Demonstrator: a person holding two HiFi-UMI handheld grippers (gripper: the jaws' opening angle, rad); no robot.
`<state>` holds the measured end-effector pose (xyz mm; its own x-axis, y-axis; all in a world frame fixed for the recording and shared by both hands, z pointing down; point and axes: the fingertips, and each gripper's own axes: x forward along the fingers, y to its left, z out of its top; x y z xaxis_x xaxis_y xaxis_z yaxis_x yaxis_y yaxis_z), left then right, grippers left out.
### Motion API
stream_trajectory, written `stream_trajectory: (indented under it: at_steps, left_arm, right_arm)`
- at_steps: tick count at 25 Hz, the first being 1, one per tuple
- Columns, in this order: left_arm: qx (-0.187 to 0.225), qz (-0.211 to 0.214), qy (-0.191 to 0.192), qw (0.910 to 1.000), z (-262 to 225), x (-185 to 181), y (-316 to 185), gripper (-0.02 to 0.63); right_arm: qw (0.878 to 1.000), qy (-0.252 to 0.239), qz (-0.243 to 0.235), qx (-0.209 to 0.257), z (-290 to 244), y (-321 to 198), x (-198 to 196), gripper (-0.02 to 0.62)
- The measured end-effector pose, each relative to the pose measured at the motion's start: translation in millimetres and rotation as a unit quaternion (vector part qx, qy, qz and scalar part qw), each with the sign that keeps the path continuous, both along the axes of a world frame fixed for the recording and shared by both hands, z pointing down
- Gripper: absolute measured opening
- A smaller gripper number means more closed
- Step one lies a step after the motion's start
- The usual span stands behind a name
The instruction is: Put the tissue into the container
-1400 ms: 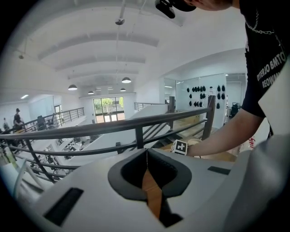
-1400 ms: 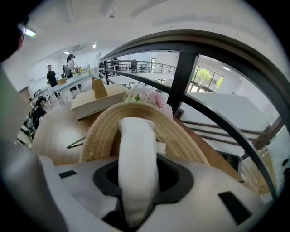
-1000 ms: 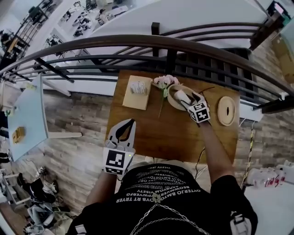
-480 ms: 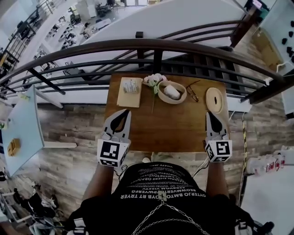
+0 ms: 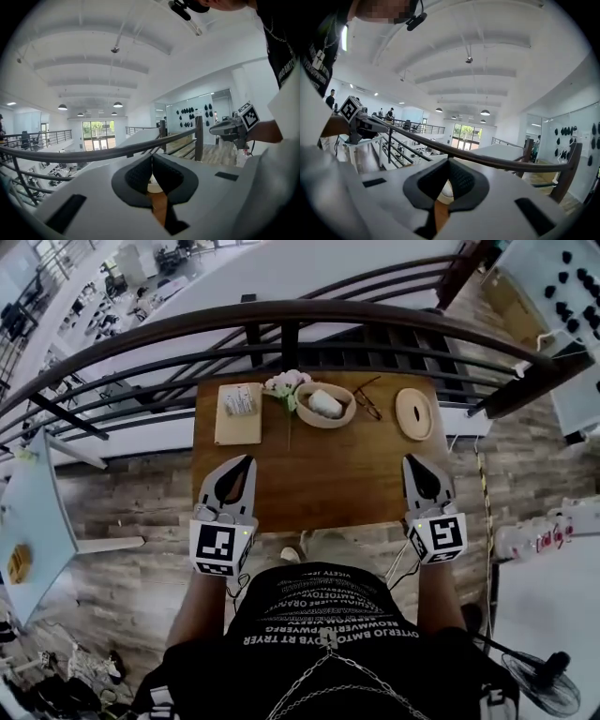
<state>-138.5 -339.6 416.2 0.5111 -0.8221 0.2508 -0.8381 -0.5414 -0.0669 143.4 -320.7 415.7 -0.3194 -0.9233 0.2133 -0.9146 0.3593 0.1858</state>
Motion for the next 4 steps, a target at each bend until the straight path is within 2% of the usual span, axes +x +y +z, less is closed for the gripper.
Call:
stream_trajectory:
  at_steps: [4]
  left_arm:
    - [-0.009, -0.006, 0.001, 0.9999, 7.8, 4.7, -9.6, 0.029]
  right_arm:
    - [1.000, 0.007, -0.010, -0.003, 4.1, -16.2, 0.9, 0.015]
